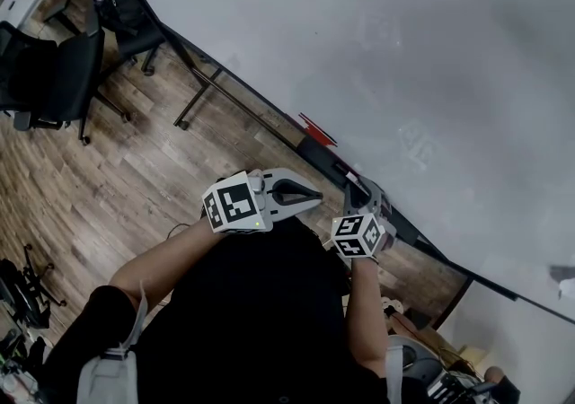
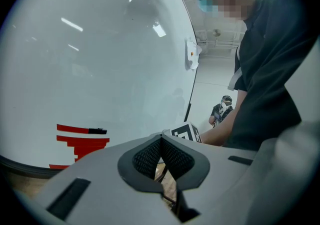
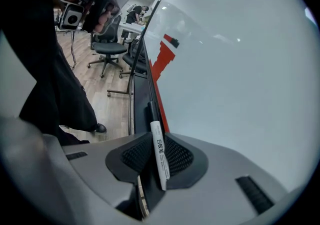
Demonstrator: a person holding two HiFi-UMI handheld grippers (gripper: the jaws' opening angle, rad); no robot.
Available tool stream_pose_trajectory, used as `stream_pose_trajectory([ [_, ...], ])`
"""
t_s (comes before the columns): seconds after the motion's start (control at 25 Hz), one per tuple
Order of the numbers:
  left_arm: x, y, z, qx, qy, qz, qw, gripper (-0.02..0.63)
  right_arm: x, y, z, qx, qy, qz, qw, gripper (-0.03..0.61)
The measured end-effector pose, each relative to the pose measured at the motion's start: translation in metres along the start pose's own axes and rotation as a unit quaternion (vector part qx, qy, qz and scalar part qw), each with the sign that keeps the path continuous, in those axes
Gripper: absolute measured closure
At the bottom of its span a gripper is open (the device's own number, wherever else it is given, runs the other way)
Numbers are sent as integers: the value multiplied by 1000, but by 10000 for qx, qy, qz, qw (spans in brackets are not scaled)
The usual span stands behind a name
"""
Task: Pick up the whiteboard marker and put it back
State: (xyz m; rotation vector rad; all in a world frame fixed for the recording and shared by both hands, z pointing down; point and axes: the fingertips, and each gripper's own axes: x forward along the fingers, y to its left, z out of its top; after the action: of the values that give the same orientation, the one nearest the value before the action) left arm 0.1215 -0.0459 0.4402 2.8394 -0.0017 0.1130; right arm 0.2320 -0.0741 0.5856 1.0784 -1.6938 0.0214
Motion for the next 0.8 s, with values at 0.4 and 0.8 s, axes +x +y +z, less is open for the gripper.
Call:
stream_pose_trajectory([
  [0.4,2,0,-1,14,30,-33,10000,604,-1,-1,2,-63,-34,12,10000,500],
  [0.8,0,-1,0,-21,17,-58,10000,604,-19,-5,11,-8,-290,-98,9995,505],
])
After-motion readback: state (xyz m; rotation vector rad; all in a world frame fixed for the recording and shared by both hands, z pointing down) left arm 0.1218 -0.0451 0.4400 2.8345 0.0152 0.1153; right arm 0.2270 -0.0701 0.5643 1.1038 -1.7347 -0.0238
